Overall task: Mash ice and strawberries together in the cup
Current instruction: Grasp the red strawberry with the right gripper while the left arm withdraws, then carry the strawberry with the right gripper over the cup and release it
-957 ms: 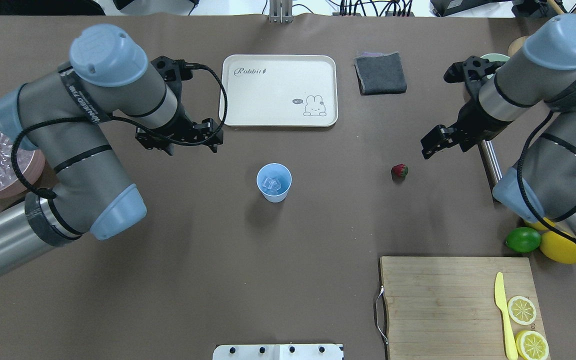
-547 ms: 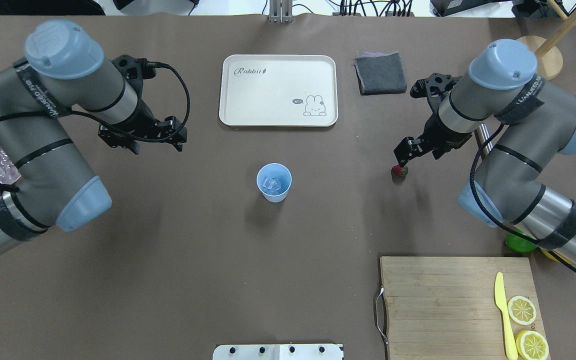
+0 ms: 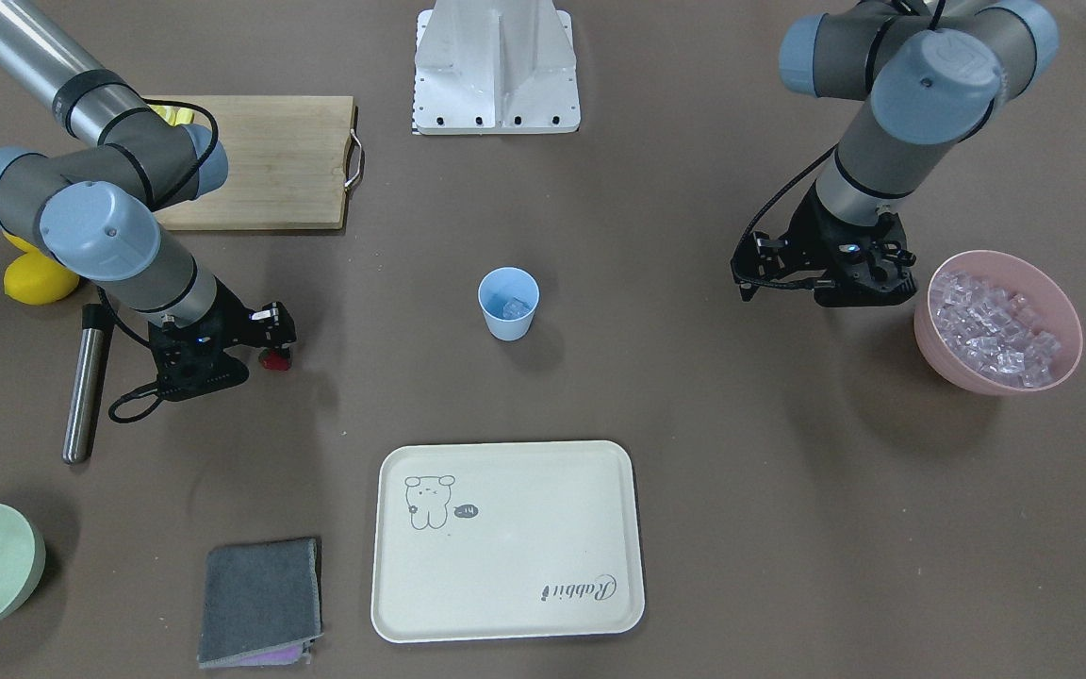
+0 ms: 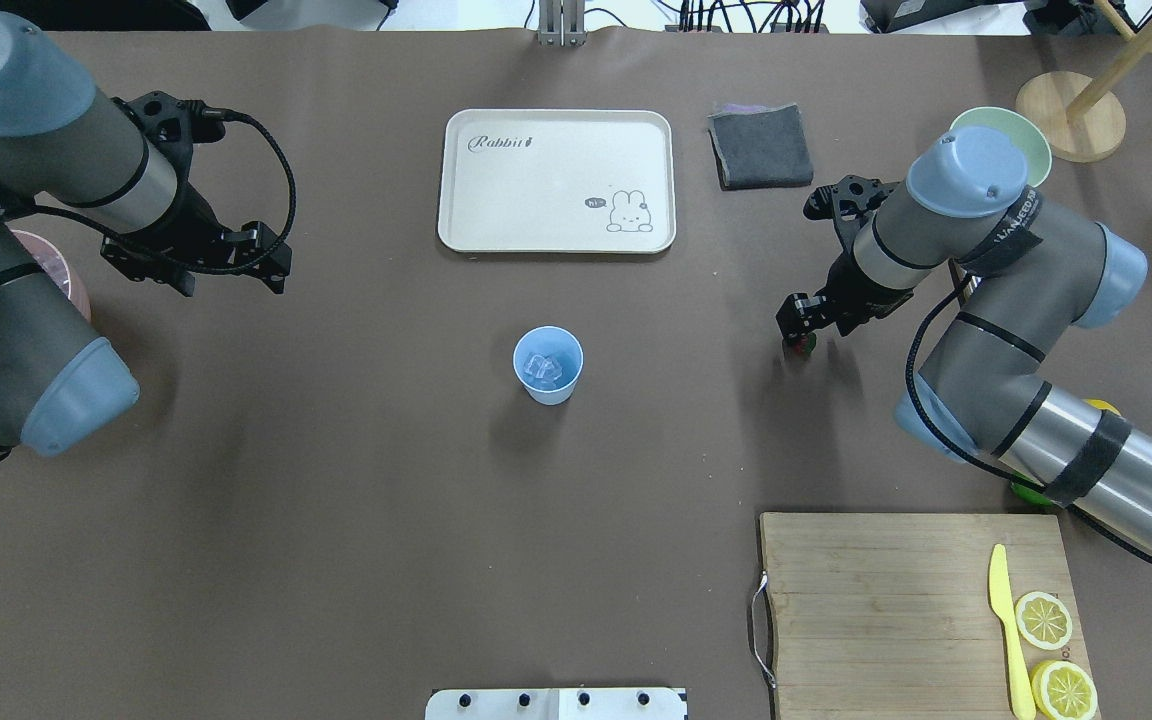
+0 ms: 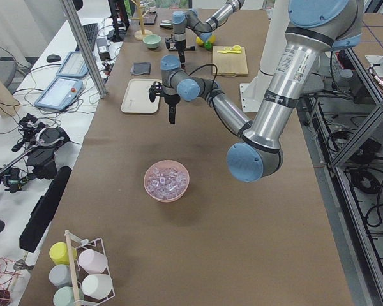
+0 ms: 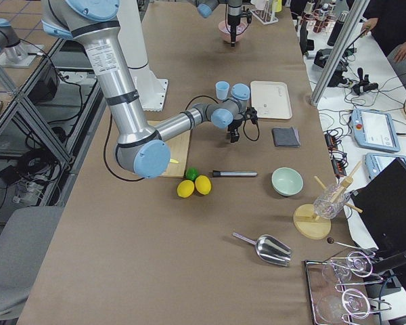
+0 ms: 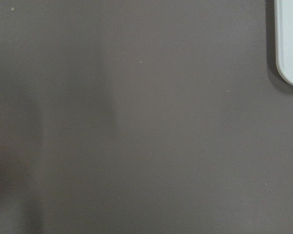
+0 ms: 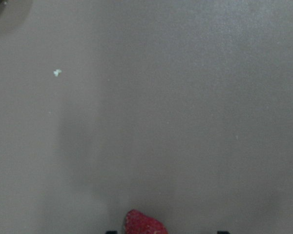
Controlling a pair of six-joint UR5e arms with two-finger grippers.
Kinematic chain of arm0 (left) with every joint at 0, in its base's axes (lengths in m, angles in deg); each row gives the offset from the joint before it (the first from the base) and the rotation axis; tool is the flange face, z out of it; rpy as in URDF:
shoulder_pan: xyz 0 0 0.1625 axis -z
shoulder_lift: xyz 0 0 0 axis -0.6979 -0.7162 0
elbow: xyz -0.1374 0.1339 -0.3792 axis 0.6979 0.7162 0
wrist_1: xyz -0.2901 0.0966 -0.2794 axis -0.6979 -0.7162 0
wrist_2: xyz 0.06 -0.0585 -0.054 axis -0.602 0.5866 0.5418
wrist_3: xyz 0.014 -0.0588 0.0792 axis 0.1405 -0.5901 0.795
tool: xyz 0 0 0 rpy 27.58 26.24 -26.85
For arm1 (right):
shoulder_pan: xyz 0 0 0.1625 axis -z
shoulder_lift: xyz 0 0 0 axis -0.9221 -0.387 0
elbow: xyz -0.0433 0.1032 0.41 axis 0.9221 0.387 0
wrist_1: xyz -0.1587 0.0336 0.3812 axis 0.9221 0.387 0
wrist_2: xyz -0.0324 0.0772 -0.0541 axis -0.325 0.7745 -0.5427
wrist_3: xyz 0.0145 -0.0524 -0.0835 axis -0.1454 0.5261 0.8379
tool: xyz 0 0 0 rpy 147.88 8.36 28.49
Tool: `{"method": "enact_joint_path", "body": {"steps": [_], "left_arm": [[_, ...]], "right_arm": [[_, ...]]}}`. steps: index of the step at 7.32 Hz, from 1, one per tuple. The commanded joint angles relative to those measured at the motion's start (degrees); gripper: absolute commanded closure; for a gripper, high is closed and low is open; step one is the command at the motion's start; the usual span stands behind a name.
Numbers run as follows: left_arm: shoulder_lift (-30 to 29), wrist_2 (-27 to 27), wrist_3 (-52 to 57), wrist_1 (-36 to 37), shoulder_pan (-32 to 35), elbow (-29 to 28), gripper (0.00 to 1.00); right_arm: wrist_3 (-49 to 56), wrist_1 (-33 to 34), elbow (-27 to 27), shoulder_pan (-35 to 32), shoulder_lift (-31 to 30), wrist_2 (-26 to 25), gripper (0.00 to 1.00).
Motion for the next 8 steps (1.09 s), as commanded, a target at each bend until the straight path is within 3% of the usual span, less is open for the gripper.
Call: {"method": "enact_joint_path", "body": {"steps": [1,3,5,8], "left_arm": [[-2.5,-0.3,0.3,4.9,0.1,0.2,0.03],[-2.3,-0.1,0.6,4.8,1.2,0.6,0.03],[0.3,0.8,13.7,5.0,6.3,0.1,0.03],[3.5,0.2,19.3,4.9,9.2,-0.1,0.03]], "right_arm": [[-0.9,-0.2,0.0,0.4,-0.1,0.2,1.0],[-1.2,-0.2,-1.2,0.4,0.7,0.5,1.0],[-7.9,0.5,-6.8,0.3,3.0,0.5,1.0],[-19.1,1.0,-6.8,5.0,12.2,-0.8,1.0]]}}
